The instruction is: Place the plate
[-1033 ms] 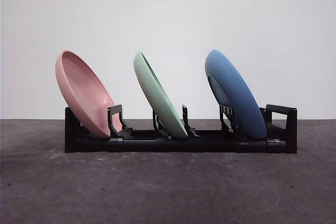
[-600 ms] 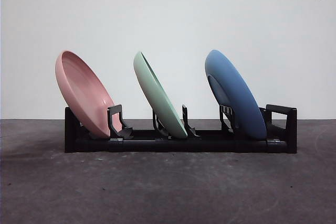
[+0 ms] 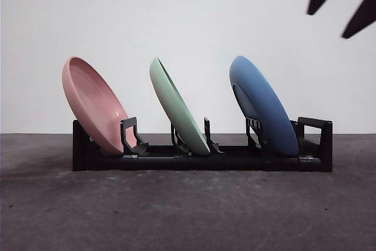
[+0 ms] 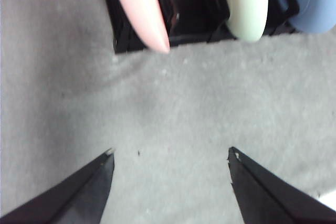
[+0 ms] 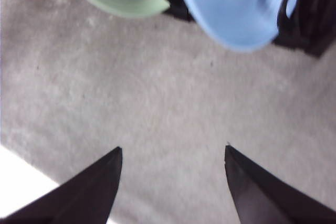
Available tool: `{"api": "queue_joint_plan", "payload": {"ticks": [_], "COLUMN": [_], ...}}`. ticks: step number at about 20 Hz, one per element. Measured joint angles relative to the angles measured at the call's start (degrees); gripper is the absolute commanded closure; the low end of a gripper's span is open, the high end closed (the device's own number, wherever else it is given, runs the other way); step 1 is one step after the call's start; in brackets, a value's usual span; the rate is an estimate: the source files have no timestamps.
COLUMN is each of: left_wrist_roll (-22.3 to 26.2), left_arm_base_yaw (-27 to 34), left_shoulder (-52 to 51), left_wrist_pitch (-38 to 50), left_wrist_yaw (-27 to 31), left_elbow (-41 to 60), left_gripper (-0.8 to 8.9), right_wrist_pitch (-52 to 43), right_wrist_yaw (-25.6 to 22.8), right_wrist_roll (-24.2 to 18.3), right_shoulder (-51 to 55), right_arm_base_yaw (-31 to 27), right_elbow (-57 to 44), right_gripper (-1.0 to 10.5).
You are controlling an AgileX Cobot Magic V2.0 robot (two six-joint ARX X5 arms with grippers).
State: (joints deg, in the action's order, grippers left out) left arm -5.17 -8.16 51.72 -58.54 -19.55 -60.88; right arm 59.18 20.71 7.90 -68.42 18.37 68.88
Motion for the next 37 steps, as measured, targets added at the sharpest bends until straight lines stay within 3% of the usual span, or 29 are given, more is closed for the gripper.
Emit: {"api": "queue_joint_plan", "payload": {"ticks": [2,6,9,17,19,24,33,37], "left_wrist_roll": [-0.2,-0.4,-0.4,-0.4,-0.4,-0.4,-0.4,-0.4], "left_arm_base_yaw": [0.0,0.0,0.0,0.0,0.0,0.0,0.0,0.0], "left_shoulder": [0.0,0.0,0.0,0.0,0.0,0.0,0.0,0.0], "left_wrist_pitch": [0.6,0.5,0.5,0.5,0.5,0.5,0.5,0.5], "left_wrist_yaw": [0.0,0.0,0.0,0.0,0.0,0.0,0.0,0.0], "left_elbow": [0.0,0.0,0.0,0.0,0.0,0.0,0.0,0.0], "left_gripper": [4.66,4.66,4.66,4.69,4.69,4.69,4.69,4.69], "right_wrist_pitch": [0.0,-1.4,-5.3,-13.1,-14.8,-15.1,-13.8,-13.5], "right_wrist_yaw": [-0.3,-5.9,-6.0,-8.8,-9.0,-10.3,-9.9,-5.8], "right_wrist_roll": [0.0,-0.3,-0.6,-0.9,-1.1,-1.7,-1.9,-1.9], "right_shoulder": [-4.9,-13.1,-17.7,-27.5,-28.7,-30.3,-30.0,-26.1], "right_arm_base_yaw": [0.4,1.9,3.2,6.3,6.7,7.2,7.8,7.6], "right_elbow": [4.3,12.8,17.2,19.9,19.9,19.9,20.0,20.0], "right_gripper": [6.4,6.4,6.4,6.9,7.0,9.0,9.3,9.3]}}
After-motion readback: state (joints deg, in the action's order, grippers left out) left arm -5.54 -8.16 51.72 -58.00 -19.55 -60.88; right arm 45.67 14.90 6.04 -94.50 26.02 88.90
